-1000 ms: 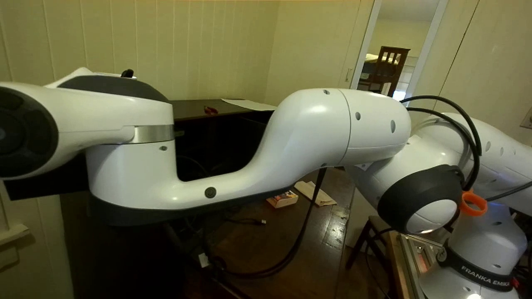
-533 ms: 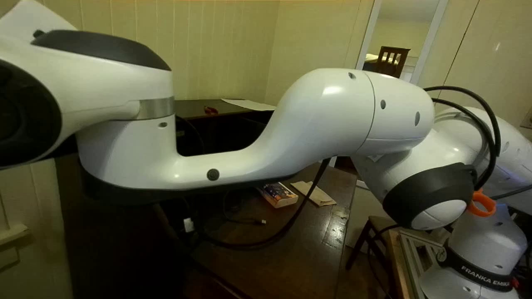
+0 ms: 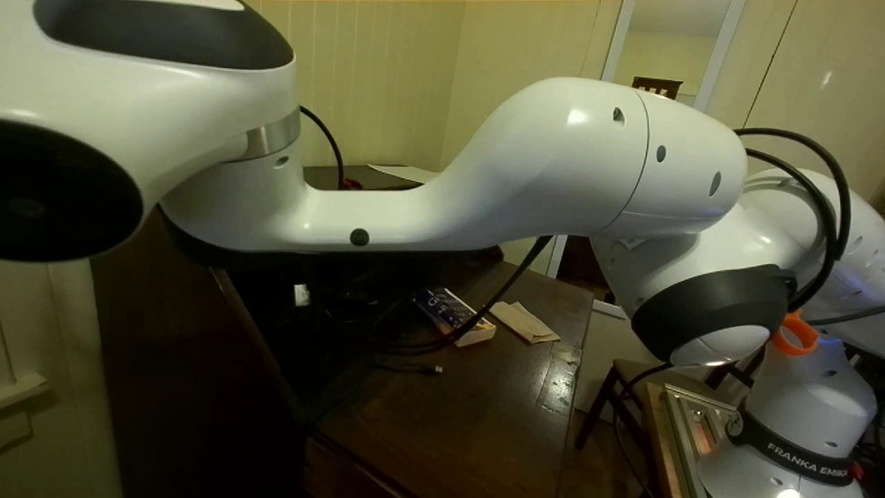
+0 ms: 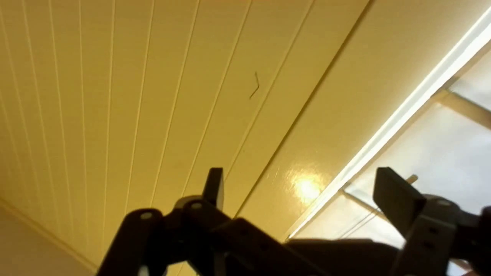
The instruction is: Make the cup stand
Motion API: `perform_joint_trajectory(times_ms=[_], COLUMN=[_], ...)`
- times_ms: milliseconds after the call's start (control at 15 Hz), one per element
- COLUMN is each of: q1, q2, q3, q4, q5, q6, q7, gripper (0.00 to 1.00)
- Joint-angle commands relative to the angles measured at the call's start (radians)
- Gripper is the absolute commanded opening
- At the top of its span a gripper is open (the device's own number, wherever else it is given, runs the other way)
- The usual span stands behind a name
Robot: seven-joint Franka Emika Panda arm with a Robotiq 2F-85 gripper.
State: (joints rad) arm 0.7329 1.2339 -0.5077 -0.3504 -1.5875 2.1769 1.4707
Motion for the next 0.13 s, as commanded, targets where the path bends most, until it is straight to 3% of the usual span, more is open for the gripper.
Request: perform_joint_trajectory(times_ms=[0,67], q1=[0.018,-0.001], q2=[-0.005,-0.008], q3=[-0.031,0.031], q4=[0.000,0.000], q5=[-0.143,-0.124], q6=[-0.129,-0.065], q7=[0.090,0.043], gripper=[1.00,1.00])
